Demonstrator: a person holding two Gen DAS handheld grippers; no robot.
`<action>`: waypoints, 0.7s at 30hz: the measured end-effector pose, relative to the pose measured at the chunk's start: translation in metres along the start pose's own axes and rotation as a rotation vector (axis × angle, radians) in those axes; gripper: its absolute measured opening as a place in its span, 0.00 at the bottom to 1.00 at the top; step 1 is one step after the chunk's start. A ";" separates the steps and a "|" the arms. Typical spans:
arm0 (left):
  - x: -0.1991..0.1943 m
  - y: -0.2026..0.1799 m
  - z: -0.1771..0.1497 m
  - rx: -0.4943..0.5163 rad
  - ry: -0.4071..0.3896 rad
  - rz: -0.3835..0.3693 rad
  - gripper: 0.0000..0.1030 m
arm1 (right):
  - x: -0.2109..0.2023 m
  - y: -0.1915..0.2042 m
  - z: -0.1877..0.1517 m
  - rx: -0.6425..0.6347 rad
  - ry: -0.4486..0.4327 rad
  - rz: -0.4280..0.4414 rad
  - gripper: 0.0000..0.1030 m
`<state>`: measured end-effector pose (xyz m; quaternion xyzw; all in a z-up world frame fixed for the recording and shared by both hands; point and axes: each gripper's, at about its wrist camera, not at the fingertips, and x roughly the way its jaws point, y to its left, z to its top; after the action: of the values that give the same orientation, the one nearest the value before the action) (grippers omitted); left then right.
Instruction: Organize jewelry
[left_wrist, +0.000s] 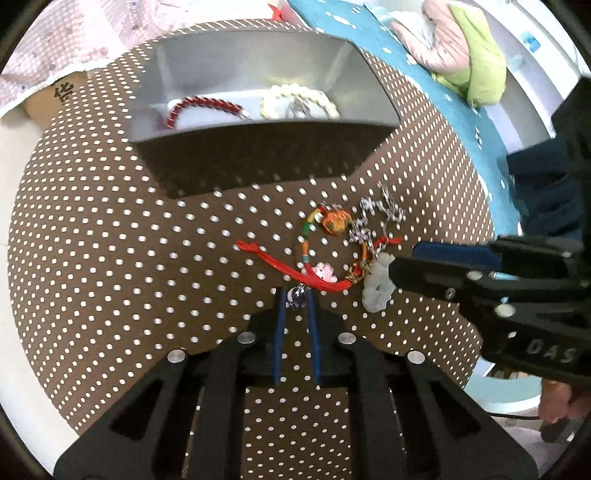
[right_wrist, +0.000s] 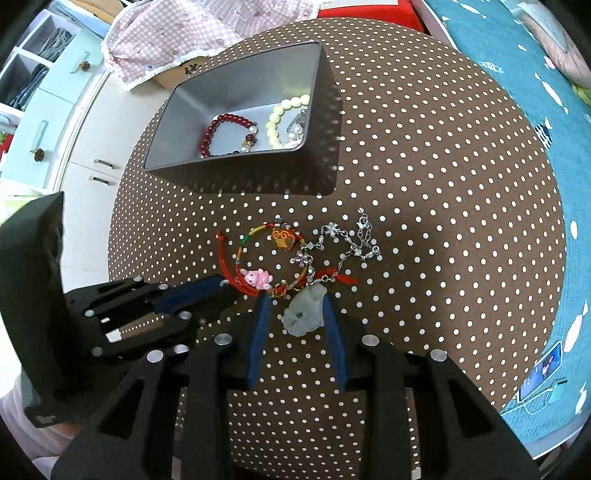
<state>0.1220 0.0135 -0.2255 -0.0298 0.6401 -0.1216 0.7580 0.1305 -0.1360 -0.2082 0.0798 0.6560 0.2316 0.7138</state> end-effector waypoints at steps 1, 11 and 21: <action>-0.002 0.003 0.001 -0.010 -0.007 -0.002 0.11 | 0.002 0.002 0.002 -0.005 0.001 0.003 0.27; -0.027 0.026 0.006 -0.117 -0.080 0.006 0.11 | 0.018 0.029 0.027 -0.088 -0.031 -0.021 0.27; -0.044 0.067 -0.002 -0.192 -0.097 0.013 0.11 | 0.060 0.043 0.043 -0.125 0.013 -0.084 0.15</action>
<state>0.1231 0.0883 -0.1973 -0.1038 0.6115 -0.0531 0.7826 0.1648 -0.0635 -0.2385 0.0060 0.6478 0.2424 0.7222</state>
